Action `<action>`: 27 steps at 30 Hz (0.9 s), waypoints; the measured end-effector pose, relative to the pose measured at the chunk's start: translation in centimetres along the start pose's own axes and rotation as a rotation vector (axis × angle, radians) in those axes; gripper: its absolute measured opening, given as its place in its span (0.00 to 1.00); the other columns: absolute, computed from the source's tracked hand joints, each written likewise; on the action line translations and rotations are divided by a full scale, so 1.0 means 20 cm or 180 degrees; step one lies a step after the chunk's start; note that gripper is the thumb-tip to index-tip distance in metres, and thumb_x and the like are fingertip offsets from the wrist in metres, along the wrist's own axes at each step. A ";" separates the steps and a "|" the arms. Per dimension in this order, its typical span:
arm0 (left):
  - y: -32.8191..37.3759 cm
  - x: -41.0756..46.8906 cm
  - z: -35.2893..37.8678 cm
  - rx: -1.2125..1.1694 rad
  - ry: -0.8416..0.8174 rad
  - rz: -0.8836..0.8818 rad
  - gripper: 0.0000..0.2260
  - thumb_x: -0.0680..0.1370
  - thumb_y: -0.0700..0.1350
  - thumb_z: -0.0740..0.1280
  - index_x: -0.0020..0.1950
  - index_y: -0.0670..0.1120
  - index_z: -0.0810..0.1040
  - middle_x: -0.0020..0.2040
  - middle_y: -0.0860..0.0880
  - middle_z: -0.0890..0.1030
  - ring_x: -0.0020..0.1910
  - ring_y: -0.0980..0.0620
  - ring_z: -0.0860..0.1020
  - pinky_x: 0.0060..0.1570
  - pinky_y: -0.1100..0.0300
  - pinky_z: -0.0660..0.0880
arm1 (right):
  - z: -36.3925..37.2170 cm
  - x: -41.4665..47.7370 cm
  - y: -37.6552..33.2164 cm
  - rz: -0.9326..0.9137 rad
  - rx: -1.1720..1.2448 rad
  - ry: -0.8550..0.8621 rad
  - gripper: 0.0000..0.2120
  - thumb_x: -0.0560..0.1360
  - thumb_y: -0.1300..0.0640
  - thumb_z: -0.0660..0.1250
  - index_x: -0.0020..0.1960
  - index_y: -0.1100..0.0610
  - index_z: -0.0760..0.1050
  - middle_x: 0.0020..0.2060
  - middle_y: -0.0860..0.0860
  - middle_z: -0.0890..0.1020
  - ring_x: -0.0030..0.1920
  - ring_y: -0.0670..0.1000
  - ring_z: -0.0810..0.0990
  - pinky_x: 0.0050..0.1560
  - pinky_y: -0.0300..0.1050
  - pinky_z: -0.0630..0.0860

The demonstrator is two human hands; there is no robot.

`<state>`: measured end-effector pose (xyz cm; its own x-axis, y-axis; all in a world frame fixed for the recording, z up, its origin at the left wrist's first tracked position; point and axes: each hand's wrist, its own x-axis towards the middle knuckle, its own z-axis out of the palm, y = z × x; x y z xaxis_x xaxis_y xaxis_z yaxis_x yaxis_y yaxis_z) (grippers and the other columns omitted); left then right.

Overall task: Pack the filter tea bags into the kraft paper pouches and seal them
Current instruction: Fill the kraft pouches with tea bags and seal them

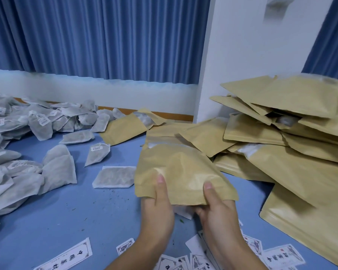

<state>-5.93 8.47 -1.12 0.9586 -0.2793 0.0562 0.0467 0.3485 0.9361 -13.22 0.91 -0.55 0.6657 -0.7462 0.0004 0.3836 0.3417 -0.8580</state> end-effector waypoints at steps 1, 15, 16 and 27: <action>0.01 0.00 0.02 0.0045 -0.0042 0.0093 0.06 0.83 0.56 0.60 0.58 0.66 0.73 0.52 0.74 0.79 0.51 0.79 0.73 0.45 0.81 0.68 | 0.01 0.00 -0.01 -0.0054 0.0111 0.0015 0.13 0.84 0.57 0.58 0.67 0.54 0.74 0.54 0.52 0.86 0.53 0.55 0.86 0.45 0.46 0.83; 0.36 -0.12 0.83 -0.0028 -0.1532 0.1653 0.14 0.84 0.53 0.61 0.54 0.74 0.77 0.54 0.73 0.80 0.57 0.74 0.75 0.53 0.81 0.67 | -0.31 0.09 -0.76 -0.1447 0.0704 0.0454 0.20 0.78 0.53 0.66 0.65 0.65 0.76 0.58 0.58 0.84 0.60 0.56 0.82 0.53 0.45 0.81; 0.37 -0.11 0.92 -0.0004 -0.1732 0.1621 0.11 0.84 0.53 0.61 0.56 0.68 0.80 0.54 0.71 0.81 0.57 0.73 0.76 0.54 0.79 0.69 | -0.36 0.12 -0.81 -0.1597 0.0735 0.0553 0.19 0.80 0.54 0.65 0.65 0.65 0.76 0.58 0.57 0.84 0.60 0.55 0.82 0.53 0.44 0.81; 0.01 0.13 1.65 0.0520 -0.1842 -0.1479 0.07 0.78 0.41 0.72 0.50 0.39 0.76 0.25 0.49 0.73 0.17 0.56 0.67 0.20 0.65 0.66 | -0.87 0.55 -0.94 -0.1386 -0.0167 0.2102 0.07 0.82 0.58 0.64 0.58 0.61 0.75 0.31 0.54 0.81 0.24 0.47 0.73 0.21 0.38 0.66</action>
<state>-12.77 -21.69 10.70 0.5481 -0.8055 -0.2254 0.3242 -0.0438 0.9450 -24.33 -23.65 6.72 -0.0611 -0.9968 0.0506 0.4807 -0.0738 -0.8738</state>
